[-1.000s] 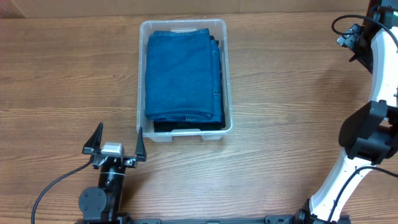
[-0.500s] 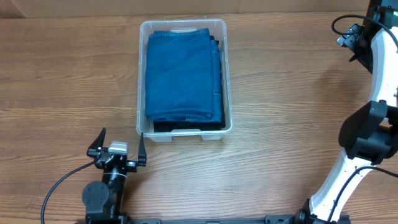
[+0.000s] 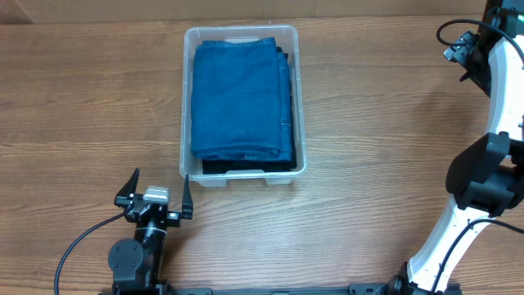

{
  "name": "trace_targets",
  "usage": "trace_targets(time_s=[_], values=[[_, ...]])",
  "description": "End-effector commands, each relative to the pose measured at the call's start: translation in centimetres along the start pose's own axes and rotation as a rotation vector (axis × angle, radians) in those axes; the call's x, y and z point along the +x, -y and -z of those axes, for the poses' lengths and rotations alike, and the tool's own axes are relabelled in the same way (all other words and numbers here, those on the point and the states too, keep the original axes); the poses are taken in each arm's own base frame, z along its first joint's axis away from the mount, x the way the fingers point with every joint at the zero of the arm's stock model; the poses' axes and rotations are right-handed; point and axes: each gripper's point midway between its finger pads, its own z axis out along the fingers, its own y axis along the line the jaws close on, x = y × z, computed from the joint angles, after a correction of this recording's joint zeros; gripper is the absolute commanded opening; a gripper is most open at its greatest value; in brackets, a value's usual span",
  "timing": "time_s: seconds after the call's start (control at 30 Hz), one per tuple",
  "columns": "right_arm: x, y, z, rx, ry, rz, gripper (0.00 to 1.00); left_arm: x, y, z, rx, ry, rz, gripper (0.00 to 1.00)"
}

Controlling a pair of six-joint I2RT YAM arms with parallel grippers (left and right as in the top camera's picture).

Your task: Pack container

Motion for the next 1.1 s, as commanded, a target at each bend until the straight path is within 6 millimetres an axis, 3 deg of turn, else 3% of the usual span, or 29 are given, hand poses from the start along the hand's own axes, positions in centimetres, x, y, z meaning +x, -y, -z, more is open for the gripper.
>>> trace_targets(time_s=[0.0,0.27,0.37,0.5,0.67,0.7,0.77,0.9,1.07], values=[[-0.4,0.3,0.1,0.007,0.015,-0.01,1.0,0.0,-0.2,0.0,-0.009,0.004,-0.012,1.0],[-0.5,0.3,0.5,0.002,0.022,-0.013,1.0,0.0,-0.2,0.0,-0.009,0.004,-0.012,1.0],[-1.2,-0.4,4.6,-0.053,0.087,-0.012,1.0,0.0,-0.2,0.0,-0.009,0.004,-0.012,1.0],[-1.3,-1.4,12.8,-0.171,0.21,-0.003,1.0,0.0,-0.2,0.0,-0.009,0.004,-0.012,1.0],[0.5,-2.2,22.3,-0.316,0.342,0.035,1.0,0.0,-0.2,0.0,-0.009,0.004,-0.012,1.0],[1.0,-2.2,23.1,-0.329,0.348,0.041,1.0,0.0,-0.2,0.0,-0.009,0.004,-0.012,1.0],[2.6,-0.5,23.8,-0.306,0.356,0.053,1.0,0.0,-0.2,0.0,-0.009,0.004,-0.012,1.0],[6.0,2.0,22.8,-0.306,0.344,0.065,1.0,0.0,-0.2,0.0,-0.009,0.004,-0.012,1.0],[10.1,2.2,22.6,-0.485,0.53,0.119,1.0,0.0,-0.2,0.0,-0.009,0.004,-0.012,1.0]])
